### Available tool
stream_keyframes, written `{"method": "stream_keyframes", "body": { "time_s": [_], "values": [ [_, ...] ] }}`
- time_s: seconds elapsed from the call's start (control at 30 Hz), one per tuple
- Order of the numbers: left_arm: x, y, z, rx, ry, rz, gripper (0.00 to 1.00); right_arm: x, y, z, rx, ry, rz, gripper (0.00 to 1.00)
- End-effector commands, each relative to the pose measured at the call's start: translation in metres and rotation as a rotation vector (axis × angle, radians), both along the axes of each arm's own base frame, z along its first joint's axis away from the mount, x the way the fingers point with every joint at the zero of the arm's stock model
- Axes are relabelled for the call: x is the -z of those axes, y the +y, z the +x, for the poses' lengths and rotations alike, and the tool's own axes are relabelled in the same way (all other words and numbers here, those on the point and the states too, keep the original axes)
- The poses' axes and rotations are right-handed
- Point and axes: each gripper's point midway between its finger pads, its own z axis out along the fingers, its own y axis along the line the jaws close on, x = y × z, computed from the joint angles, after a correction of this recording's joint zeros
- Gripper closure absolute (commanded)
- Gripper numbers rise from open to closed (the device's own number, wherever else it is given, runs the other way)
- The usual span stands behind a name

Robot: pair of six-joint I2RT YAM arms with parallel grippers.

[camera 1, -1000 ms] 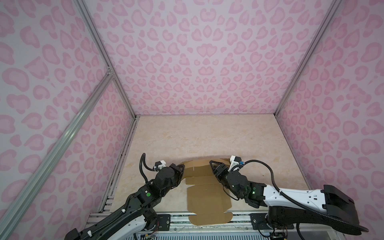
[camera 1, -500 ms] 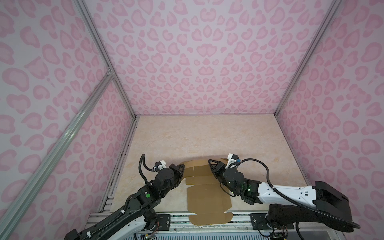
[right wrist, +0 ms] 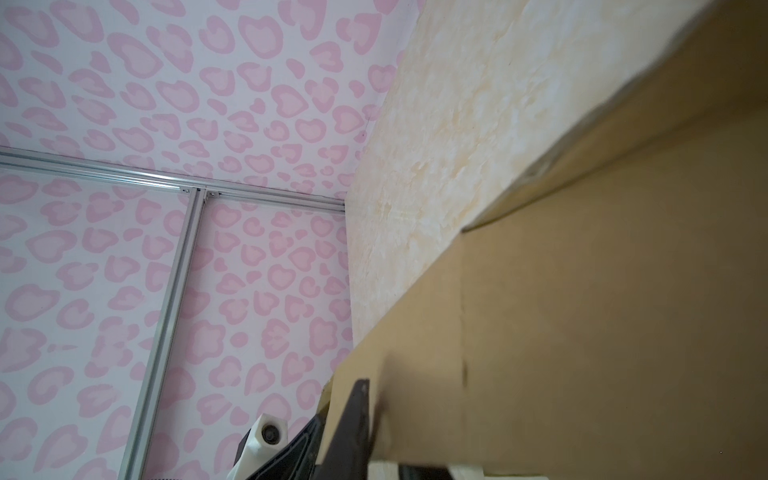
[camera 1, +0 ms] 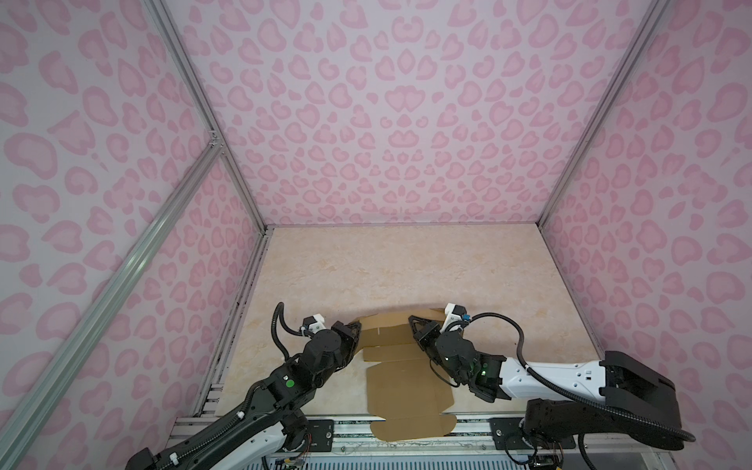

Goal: Fold the paper box

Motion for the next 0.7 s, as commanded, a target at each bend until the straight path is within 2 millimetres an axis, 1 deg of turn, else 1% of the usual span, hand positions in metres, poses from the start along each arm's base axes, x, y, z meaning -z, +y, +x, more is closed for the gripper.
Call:
{"method": "stream_keyframes", "body": {
  "time_s": [0.0,0.13,0.23,0.33,0.43,0.5,0.6,0.67],
  "values": [
    [-0.005,0.002,0.002,-0.011,-0.026,0.0,0.96,-0.001,-0.001,0.003,0.016,-0.019,0.01,0.88],
    [-0.005,0.003,0.002,-0.012,-0.028,0.001,0.96,0.003,-0.002,0.003,0.022,-0.009,0.005,0.9],
    [-0.004,0.003,0.002,-0.007,-0.032,0.006,0.95,0.007,-0.006,0.004,0.04,-0.011,-0.002,0.93],
    [-0.006,0.004,0.001,0.003,-0.048,0.024,0.79,0.01,-0.011,0.008,0.055,-0.019,0.005,1.0],
    [-0.014,0.008,-0.001,0.015,-0.09,0.056,0.58,0.012,-0.02,0.015,0.07,-0.019,0.003,1.0],
    [-0.019,0.012,-0.003,0.025,-0.127,0.081,0.48,0.009,-0.028,0.018,0.083,-0.029,0.009,1.0],
    [-0.025,0.018,-0.007,0.052,-0.188,0.159,0.36,0.002,-0.044,0.023,0.108,-0.06,-0.003,1.0],
    [-0.027,0.022,-0.01,0.074,-0.221,0.212,0.34,-0.009,-0.051,0.025,0.11,-0.097,-0.011,1.0]
  ]
}}
